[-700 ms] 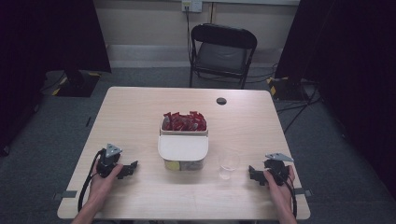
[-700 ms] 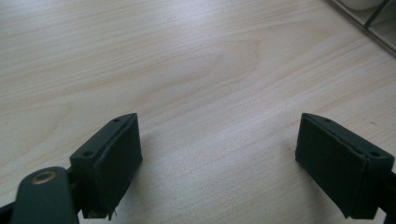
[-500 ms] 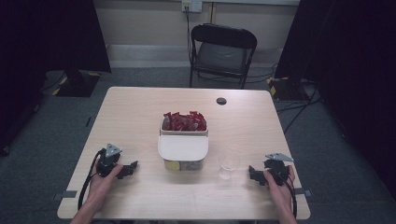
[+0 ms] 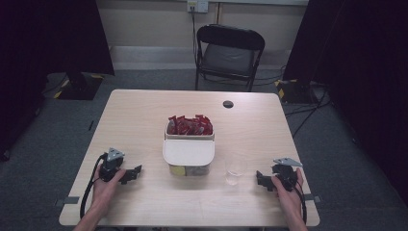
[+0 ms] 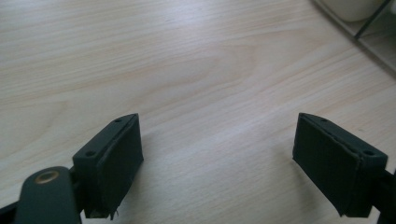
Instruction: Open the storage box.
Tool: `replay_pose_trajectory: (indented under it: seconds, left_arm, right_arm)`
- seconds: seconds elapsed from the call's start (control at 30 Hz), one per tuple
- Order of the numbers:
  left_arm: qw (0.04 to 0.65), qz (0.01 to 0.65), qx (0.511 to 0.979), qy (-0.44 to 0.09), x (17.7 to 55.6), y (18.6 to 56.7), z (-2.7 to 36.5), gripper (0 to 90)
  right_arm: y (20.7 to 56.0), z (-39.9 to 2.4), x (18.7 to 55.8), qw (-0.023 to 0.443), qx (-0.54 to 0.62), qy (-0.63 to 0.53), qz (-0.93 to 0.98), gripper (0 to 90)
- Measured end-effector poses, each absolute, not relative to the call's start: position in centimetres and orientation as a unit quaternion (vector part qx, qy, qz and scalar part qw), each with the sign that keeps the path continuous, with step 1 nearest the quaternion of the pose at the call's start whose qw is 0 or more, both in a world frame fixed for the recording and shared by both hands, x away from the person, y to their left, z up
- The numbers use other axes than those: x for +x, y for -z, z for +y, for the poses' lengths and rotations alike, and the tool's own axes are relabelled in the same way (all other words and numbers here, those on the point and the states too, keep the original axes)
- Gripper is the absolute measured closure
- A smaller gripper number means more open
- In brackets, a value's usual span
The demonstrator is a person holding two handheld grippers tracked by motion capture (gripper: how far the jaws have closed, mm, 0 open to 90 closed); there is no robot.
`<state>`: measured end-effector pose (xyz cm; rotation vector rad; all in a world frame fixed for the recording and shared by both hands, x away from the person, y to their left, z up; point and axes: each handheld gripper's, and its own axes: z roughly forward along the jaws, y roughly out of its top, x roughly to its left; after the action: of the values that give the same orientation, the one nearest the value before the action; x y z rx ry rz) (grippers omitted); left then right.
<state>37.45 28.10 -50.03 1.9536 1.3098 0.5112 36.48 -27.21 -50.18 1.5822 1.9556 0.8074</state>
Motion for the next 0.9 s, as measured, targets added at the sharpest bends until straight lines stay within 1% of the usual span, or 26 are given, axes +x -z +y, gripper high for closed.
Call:
replay_pose_trajectory:
  seconds: [0.1,0.43,0.57,0.63,0.7,0.9]
  left_arm:
    - [0.365,0.504,0.759,-0.191,37.4,50.0,28.0,15.8]
    - [0.401,0.489,0.75,-0.194,36.5,48.6,27.7,16.5]
    - [0.415,0.473,0.754,-0.191,36.3,47.9,27.1,16.9]
    - [0.412,0.465,0.759,-0.194,36.1,47.7,26.7,17.9]
    - [0.418,0.461,0.761,-0.184,36.1,47.5,26.5,18.3]
    - [0.428,0.438,0.771,-0.178,36.0,47.0,25.6,18.7]
  right_arm:
    - [50.2,-27.2,36.5,0.248,0.579,-0.295,0.718,0.0]
    - [50.2,-27.2,36.5,0.248,0.58,-0.295,0.718,0.0]
    - [50.2,-27.2,36.5,0.248,0.579,-0.295,0.718,0.0]
    - [50.2,-27.2,36.5,0.248,0.579,-0.295,0.719,0.0]
    - [50.2,-27.3,36.4,0.246,0.577,-0.297,0.721,0.0]
    - [50.2,-27.3,36.4,0.246,0.576,-0.297,0.721,0.0]
